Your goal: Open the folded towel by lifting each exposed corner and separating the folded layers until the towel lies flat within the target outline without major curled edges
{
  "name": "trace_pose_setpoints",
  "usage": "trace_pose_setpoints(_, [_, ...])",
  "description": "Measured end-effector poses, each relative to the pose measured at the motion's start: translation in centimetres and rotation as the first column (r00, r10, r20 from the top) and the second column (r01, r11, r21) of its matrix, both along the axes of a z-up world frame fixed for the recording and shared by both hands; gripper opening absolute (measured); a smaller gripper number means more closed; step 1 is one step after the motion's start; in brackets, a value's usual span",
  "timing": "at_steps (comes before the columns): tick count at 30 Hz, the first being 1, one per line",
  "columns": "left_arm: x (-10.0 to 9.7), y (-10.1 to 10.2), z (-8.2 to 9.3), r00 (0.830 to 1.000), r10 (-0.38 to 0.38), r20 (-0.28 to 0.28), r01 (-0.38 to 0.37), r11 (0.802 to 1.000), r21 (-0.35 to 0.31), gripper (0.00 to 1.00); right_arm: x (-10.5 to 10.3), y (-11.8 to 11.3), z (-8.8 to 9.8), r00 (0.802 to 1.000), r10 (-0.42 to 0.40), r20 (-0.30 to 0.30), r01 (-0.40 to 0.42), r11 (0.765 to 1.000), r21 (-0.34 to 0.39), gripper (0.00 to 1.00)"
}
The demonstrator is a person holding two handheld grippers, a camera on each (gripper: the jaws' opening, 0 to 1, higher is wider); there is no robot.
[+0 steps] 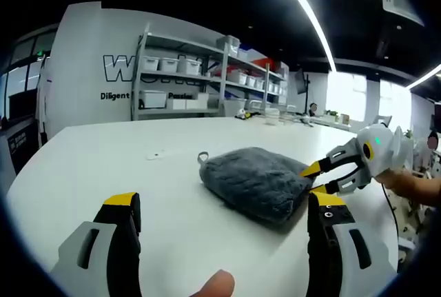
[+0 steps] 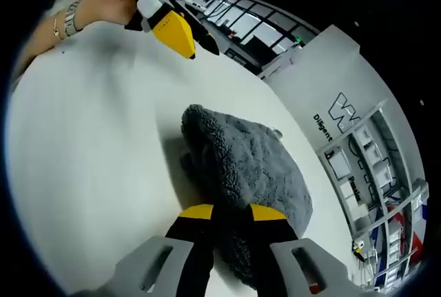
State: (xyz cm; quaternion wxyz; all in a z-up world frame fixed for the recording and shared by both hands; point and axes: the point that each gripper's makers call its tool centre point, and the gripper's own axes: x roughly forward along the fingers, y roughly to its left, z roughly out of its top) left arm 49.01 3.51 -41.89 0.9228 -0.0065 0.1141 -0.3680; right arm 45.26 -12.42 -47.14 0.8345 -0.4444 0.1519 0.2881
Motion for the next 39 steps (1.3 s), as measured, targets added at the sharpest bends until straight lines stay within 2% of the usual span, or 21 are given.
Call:
trace_pose_setpoints(6, [-0.1, -0.1, 0.0, 1.000, 0.000, 0.001, 0.000, 1.000, -0.004, 1.00, -1.1, 0.4, 0.1, 1.000, 0.014, -0.001, -0.014, 1.000, 0.016, 0.14])
trace_pose_setpoints(10, [-0.1, 0.0, 0.0, 1.000, 0.001, 0.000, -0.001, 1.000, -0.002, 1.00, -0.9, 0.4, 0.1, 1.000, 0.008, -0.001, -0.008, 0.999, 0.032, 0.15])
trace_pose_setpoints(13, [-0.2, -0.1, -0.1, 1.000, -0.003, -0.003, 0.003, 1.000, -0.002, 1.00, -1.0, 0.4, 0.3, 1.000, 0.006, -0.008, -0.005, 0.999, 0.048, 0.18])
trace_pose_setpoints(16, [-0.2, -0.1, -0.1, 1.000, -0.004, -0.003, 0.004, 1.000, -0.003, 1.00, -1.2, 0.4, 0.3, 1.000, 0.020, -0.008, -0.019, 0.999, 0.035, 0.22])
trace_pose_setpoints(18, [-0.2, -0.1, -0.1, 1.000, -0.006, -0.002, 0.006, 1.000, -0.004, 1.00, -1.4, 0.4, 1.0, 1.000, 0.016, 0.018, -0.017, 0.999, 0.050, 0.24])
trace_pose_setpoints(22, [-0.2, -0.1, -0.1, 1.000, -0.011, -0.001, 0.011, 1.000, -0.002, 1.00, -1.6, 0.3, 2.1, 0.999, 0.011, 0.041, -0.015, 0.997, 0.081, 0.40])
trace_pose_setpoints(24, [-0.3, -0.2, 0.0, 1.000, -0.015, 0.000, 0.015, 1.000, -0.005, 1.00, -1.7, 0.3, 2.9, 0.999, 0.008, 0.040, -0.014, 0.990, 0.142, 0.46])
trace_pose_setpoints(26, [-0.4, -0.2, 0.0, 1.000, -0.016, 0.002, 0.016, 1.000, -0.005, 1.00, -2.1, 0.4, 3.2, 1.000, 0.019, 0.022, -0.022, 0.983, 0.182, 0.56])
trace_pose_setpoints(29, [-0.4, -0.1, -0.1, 1.000, -0.013, 0.000, 0.013, 1.000, 0.001, 1.00, -2.7, 0.0, 3.5, 0.999, 0.033, 0.011, -0.034, 0.981, 0.190, 0.68])
trace_pose_setpoints(32, [-0.5, -0.1, -0.1, 1.000, -0.015, -0.001, 0.015, 1.000, 0.000, 1.00, -3.2, -0.5, 4.2, 0.999, 0.028, 0.016, -0.031, 0.975, 0.219, 0.71])
trace_pose_setpoints(36, [-0.6, -0.2, -0.2, 1.000, -0.016, -0.001, 0.016, 1.000, 0.009, 1.00, -3.4, -1.5, 5.0, 1.000, 0.015, 0.003, -0.015, 0.957, 0.290, 0.81])
trace_pose_setpoints(39, [-0.6, -0.3, -0.4, 1.000, -0.021, -0.003, 0.021, 1.000, 0.019, 1.00, -3.2, -2.2, 5.1, 1.000, 0.016, -0.002, -0.015, 0.954, 0.300, 0.89])
